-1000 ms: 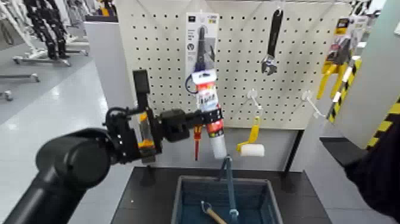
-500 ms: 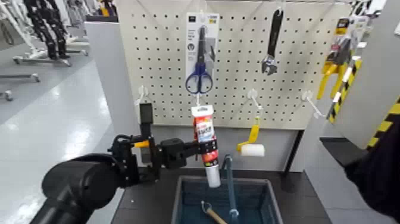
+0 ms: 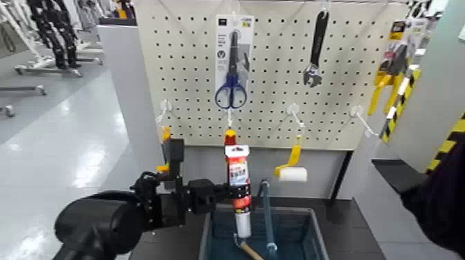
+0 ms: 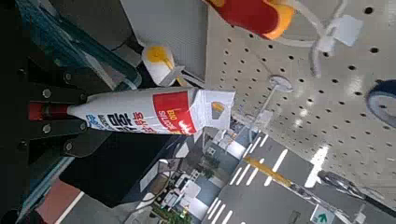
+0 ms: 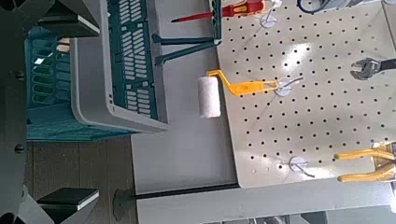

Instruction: Put the red glue tube into the crate.

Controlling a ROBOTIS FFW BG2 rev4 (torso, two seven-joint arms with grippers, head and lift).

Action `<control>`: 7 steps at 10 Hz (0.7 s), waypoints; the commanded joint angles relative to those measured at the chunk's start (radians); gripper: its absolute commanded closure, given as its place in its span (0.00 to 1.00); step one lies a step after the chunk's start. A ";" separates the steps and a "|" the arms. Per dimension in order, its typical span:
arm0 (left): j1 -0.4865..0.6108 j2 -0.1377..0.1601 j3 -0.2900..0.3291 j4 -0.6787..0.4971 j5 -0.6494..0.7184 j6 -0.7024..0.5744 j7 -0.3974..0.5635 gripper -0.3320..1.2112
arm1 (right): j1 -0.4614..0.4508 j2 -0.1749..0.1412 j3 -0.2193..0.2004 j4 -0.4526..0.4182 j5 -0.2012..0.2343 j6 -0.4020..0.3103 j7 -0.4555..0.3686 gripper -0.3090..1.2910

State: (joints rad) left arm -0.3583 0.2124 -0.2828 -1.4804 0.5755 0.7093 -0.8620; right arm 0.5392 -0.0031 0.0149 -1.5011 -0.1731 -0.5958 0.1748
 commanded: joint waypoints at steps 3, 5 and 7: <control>0.013 -0.021 -0.003 0.084 -0.072 -0.002 -0.037 0.98 | -0.001 0.132 0.000 0.001 -0.002 -0.001 0.000 0.26; 0.018 -0.021 -0.009 0.106 -0.075 -0.008 -0.038 0.98 | -0.001 0.130 0.002 0.001 -0.002 -0.002 0.000 0.26; 0.018 -0.021 -0.010 0.120 -0.080 -0.008 -0.040 0.98 | -0.001 0.130 0.000 0.001 -0.005 -0.004 0.000 0.26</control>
State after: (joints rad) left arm -0.3407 0.1916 -0.2928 -1.3640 0.4966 0.7010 -0.9019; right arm 0.5384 -0.0031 0.0165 -1.5002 -0.1770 -0.5988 0.1748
